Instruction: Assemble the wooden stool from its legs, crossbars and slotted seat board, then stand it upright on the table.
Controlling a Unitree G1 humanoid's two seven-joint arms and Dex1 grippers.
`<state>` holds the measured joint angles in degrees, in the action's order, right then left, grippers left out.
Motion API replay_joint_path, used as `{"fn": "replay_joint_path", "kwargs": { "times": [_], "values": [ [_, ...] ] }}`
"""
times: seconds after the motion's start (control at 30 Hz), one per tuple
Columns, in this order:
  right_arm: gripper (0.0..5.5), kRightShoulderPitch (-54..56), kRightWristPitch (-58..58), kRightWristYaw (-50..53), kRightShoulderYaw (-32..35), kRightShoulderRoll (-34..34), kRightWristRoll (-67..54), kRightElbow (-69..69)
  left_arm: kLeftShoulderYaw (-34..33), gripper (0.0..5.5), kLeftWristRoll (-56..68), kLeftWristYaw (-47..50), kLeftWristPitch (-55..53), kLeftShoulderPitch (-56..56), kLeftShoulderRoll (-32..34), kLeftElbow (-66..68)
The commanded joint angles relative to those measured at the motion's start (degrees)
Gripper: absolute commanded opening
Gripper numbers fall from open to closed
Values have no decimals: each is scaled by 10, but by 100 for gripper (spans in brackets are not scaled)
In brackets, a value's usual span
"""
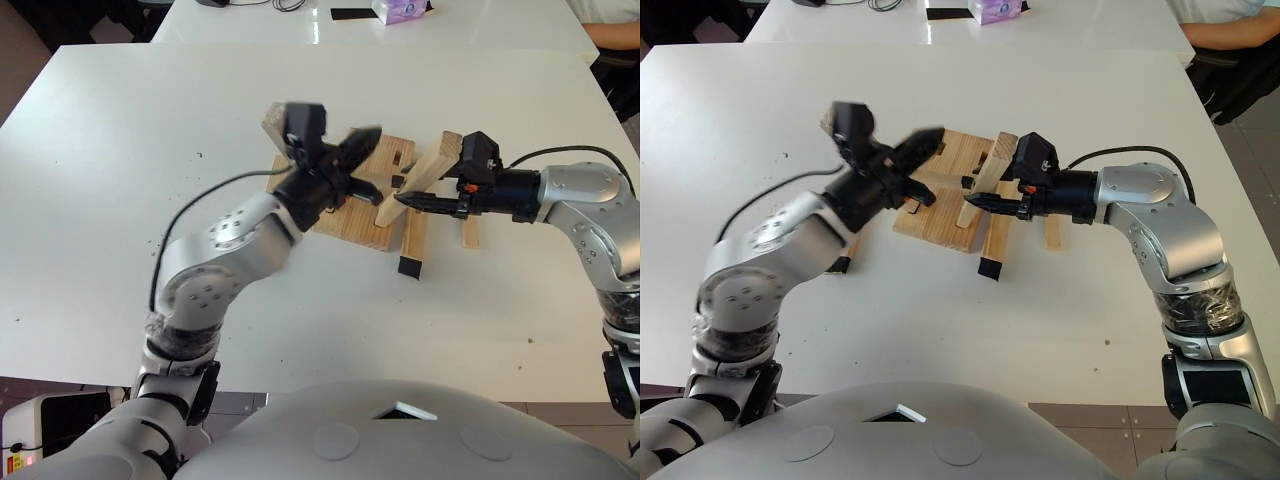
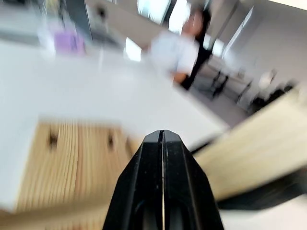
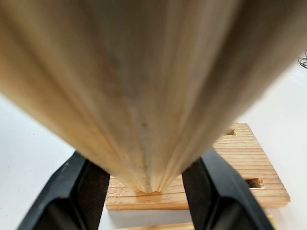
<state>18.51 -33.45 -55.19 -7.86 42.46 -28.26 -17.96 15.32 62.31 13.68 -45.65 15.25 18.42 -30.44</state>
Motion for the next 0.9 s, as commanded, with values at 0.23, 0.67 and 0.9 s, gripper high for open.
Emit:
{"fn": "replay_joint_path", "kwargs": {
  "times": [0.23, 0.67, 0.9],
  "values": [
    [204, 6, -3, 11, -12, -12, 18, 9, -19, 0, -46, -55, -40, -8, 1, 13],
    [204, 8, -5, -11, -3, 7, 22, 13, -399, 0, 30, -6, 127, 133, 77, -71],
    [204, 24, 15, -53, -13, 23, 34, 44, -412, 0, -94, -97, 94, -128, 126, -9]
  ]
}}
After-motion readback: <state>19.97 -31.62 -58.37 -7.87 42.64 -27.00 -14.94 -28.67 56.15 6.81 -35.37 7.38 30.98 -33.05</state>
